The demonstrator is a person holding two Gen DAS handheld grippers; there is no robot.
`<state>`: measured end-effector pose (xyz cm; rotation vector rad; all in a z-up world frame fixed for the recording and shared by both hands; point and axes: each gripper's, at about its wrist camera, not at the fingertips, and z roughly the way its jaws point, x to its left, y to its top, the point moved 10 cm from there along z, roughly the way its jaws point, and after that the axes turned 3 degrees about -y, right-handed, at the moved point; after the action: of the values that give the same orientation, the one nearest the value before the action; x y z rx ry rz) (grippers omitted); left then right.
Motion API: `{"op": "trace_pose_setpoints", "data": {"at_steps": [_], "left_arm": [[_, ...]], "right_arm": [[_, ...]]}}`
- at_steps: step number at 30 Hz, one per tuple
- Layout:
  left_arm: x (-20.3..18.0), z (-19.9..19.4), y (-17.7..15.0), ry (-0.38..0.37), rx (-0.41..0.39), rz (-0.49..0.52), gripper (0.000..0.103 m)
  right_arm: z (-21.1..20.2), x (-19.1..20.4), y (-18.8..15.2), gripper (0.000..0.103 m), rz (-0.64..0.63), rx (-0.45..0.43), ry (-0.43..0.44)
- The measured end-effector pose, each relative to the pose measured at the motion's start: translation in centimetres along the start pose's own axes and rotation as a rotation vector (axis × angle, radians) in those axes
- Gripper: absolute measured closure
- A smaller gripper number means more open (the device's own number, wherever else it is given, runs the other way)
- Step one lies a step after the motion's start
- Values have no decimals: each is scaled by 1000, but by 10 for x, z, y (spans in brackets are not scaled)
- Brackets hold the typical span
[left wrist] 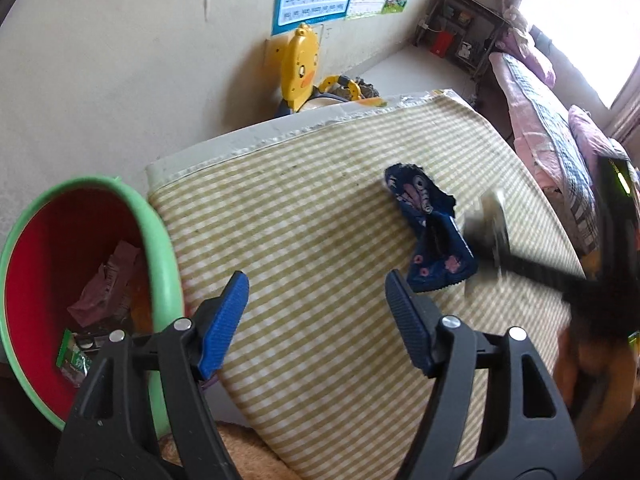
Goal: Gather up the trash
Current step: 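Grasp the white 'FE' paper cup with the right tool while the left tool grasps the blue Oreo wrapper, then carry the Oreo wrapper and paper cup over the red bucket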
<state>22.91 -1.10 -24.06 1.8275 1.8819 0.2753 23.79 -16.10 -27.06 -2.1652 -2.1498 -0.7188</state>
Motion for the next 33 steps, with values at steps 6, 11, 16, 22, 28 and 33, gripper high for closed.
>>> {"op": "trace_pose_setpoints", "data": {"at_steps": [6, 11, 16, 22, 28, 33], "left_arm": [[-32, 14, 22, -29, -19, 52, 35], [-68, 47, 34, -61, 10, 69, 35], [-88, 80, 27, -52, 96, 84, 44], [-91, 67, 16, -40, 98, 123, 77], [-83, 12, 6, -54, 25, 114, 78], [-75, -42, -5, -80, -46, 95, 78]], "right_arm": [[-34, -23, -69, 71, 110, -48, -5], [-51, -31, -91, 71, 171, -103, 0], [-71, -33, -85, 71, 149, -168, -5], [-83, -40, -92, 71, 164, -185, 8], [-97, -35, -95, 71, 157, -217, -1], [-108, -20, -100, 71, 133, -246, -7]]}}
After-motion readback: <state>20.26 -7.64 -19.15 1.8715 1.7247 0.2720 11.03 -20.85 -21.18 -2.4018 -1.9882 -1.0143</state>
